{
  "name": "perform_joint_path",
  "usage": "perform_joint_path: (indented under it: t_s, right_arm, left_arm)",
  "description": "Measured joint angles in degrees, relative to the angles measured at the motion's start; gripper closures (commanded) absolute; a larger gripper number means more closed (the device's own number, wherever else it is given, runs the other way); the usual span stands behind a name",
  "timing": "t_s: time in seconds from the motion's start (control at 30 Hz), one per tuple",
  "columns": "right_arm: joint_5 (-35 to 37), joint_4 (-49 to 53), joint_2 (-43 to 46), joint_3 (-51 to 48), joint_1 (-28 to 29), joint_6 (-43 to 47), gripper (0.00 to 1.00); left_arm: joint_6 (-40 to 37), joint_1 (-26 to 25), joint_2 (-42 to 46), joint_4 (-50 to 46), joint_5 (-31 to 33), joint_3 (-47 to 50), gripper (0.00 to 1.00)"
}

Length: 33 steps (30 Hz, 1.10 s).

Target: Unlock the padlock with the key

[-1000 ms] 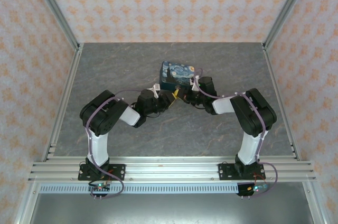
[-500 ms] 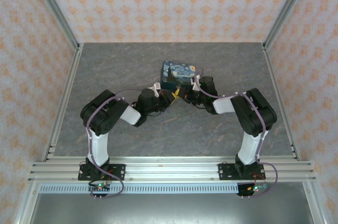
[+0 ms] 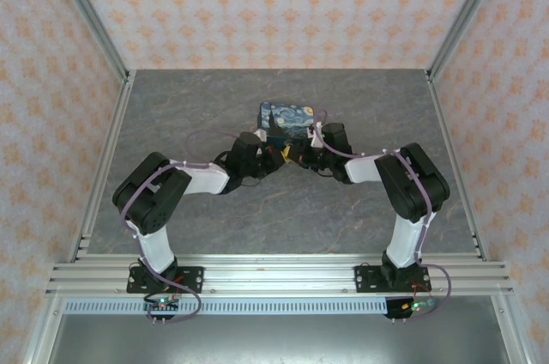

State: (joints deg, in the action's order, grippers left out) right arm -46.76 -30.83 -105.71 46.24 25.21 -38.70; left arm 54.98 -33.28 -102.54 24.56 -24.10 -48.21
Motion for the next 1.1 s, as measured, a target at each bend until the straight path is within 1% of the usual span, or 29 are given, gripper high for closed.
perform_joint_path:
  t_s: [0.07,0.27,0.43,0.57,0.63,0.7,0.8,0.87,0.97,1.03,1.1]
  right_arm:
    - [-0.04,0.39,0.00,0.13,0.04,0.24,1.00]
    - [0.02,1.22,0.00,0.39,0.22,1.36,1.00]
    - [0.00,1.44,0.00,0.39,0.24,1.86,1.00]
    - [-0.17,1.55,0.00,0.46,0.70,1.97,1.00]
    - [-0.11,2.67,0.00,0.79,1.18,2.95,1.00]
    - [0.33,4.61,0.02,1.38,1.60,4.92,1.00]
    - [0.87,8.17,0.17,2.34,1.77,8.52,1.00]
    - [1.40,10.95,0.37,2.99,1.90,10.93,1.00]
    - [2.49,14.95,0.94,3.63,2.25,14.14,1.00]
    - [3.02,16.85,1.33,3.76,2.38,16.02,0.93]
    - [3.45,18.43,1.75,3.76,2.38,17.40,0.78]
  left_arm:
    - [-2.95,-0.52,0.44,-5.27,1.73,-2.16,1.00]
    - [-9.57,-1.97,0.55,-14.97,5.60,-6.51,1.00]
    - [-13.25,-3.15,0.70,-19.17,9.07,-8.41,1.00]
    - [-14.38,-4.13,3.61,-19.71,10.14,-6.58,1.00]
    - [-14.47,-4.96,6.80,-20.04,9.84,-5.09,0.92]
    - [-14.32,-5.31,10.40,-20.09,9.51,-4.07,0.86]
    - [-13.18,-4.02,14.97,-20.15,9.35,-3.74,0.75]
    - [-12.76,-2.78,16.70,-20.50,9.35,-3.80,0.70]
    - [-12.39,-1.40,17.00,-22.34,9.46,-4.70,0.68]
    - [-12.39,-1.16,17.00,-24.04,9.55,-5.22,0.67]
    - [-12.41,-1.03,16.98,-25.22,9.57,-5.81,0.66]
